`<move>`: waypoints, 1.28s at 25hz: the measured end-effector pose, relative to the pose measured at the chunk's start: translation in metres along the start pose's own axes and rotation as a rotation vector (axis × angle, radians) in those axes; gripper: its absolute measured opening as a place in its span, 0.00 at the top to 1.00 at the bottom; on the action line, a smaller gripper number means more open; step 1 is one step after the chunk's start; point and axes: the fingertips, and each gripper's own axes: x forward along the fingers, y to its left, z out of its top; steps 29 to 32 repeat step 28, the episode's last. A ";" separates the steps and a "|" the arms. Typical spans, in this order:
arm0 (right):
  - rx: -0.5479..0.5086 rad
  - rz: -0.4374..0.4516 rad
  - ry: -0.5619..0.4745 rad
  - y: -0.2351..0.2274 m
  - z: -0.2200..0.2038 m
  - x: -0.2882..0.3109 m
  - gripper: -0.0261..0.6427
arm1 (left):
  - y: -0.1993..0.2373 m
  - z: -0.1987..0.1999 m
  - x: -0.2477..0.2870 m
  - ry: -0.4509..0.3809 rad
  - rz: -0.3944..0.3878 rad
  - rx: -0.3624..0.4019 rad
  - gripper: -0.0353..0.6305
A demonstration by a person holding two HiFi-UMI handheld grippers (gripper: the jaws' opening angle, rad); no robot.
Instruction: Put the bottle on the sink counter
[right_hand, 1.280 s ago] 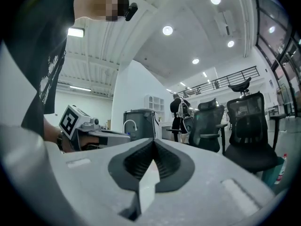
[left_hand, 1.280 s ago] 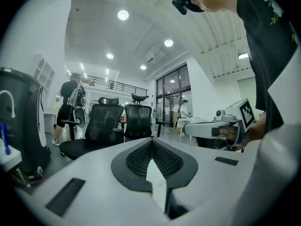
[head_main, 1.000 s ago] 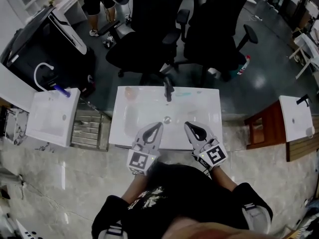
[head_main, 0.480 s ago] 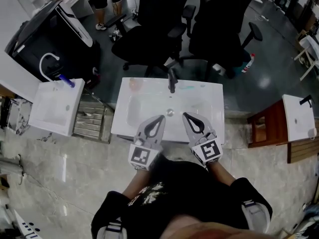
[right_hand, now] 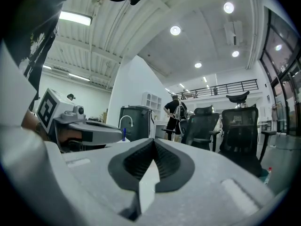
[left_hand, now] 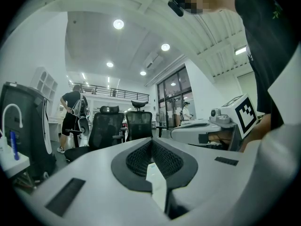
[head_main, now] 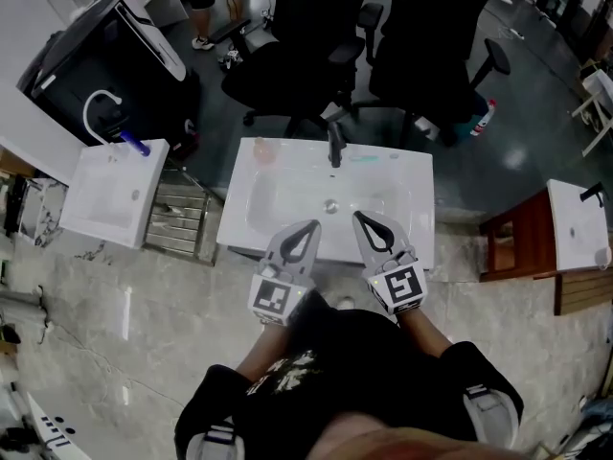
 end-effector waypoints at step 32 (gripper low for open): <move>-0.076 -0.009 0.002 0.002 0.002 0.005 0.97 | 0.001 0.005 0.013 -0.006 -0.047 0.014 0.93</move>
